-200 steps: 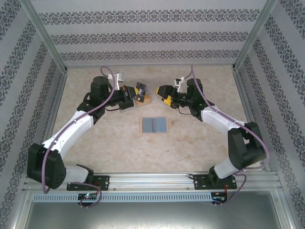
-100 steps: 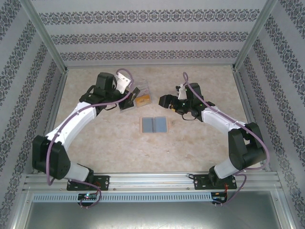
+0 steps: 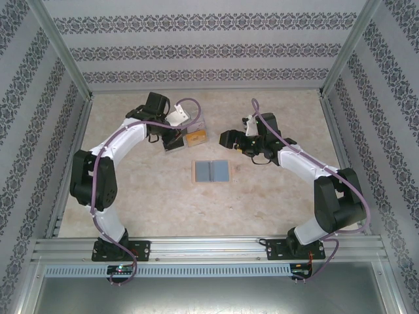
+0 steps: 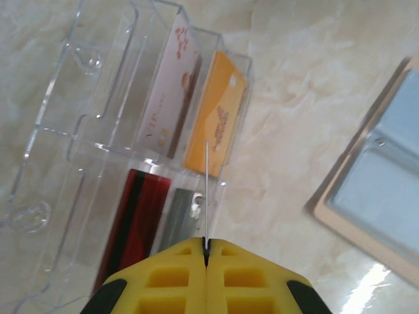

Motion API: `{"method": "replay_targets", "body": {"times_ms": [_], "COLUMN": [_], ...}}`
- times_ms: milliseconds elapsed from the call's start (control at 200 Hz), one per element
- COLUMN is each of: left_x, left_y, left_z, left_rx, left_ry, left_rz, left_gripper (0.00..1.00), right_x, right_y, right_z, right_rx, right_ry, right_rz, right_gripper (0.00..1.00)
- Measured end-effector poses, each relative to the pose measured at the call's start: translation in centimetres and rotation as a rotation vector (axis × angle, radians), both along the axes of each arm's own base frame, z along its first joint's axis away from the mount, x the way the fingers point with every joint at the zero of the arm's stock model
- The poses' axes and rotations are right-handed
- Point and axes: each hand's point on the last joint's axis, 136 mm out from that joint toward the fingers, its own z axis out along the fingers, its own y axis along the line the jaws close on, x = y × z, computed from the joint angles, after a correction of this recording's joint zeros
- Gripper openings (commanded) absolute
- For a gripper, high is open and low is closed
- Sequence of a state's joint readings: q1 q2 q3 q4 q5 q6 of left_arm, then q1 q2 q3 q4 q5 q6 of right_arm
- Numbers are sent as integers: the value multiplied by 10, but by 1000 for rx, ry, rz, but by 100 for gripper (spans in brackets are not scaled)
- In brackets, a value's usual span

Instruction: Take the credit cards out of the card holder

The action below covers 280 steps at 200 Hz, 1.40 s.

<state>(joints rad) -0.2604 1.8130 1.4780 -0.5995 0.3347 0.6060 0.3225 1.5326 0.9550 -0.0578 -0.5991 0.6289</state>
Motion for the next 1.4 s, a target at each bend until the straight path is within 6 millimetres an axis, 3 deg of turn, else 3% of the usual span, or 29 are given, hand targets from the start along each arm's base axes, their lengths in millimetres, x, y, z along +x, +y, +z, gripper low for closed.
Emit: {"method": "replay_targets", "body": {"times_ms": [170, 410, 769, 1174, 1399], "left_x": [11, 1, 2, 11, 17], "left_y": [2, 4, 11, 18, 17], "left_z": [-2, -11, -43, -46, -59], "left_rx": [61, 98, 130, 144, 153], "left_ry": [34, 84, 161, 137, 153], "left_rz": [-61, -119, -131, -122, -136], "left_gripper": [0, 0, 0, 0, 0], "right_x": [1, 4, -3, -7, -7], "right_y": [1, 3, 15, 24, 26], "right_z": [4, 15, 17, 21, 21], "right_rx": [6, 15, 6, -11, -16], "right_ry": [6, 14, 40, 39, 42], "right_rz": [-1, -5, 3, 15, 11], "right_gripper": [98, 98, 98, 98, 98]}}
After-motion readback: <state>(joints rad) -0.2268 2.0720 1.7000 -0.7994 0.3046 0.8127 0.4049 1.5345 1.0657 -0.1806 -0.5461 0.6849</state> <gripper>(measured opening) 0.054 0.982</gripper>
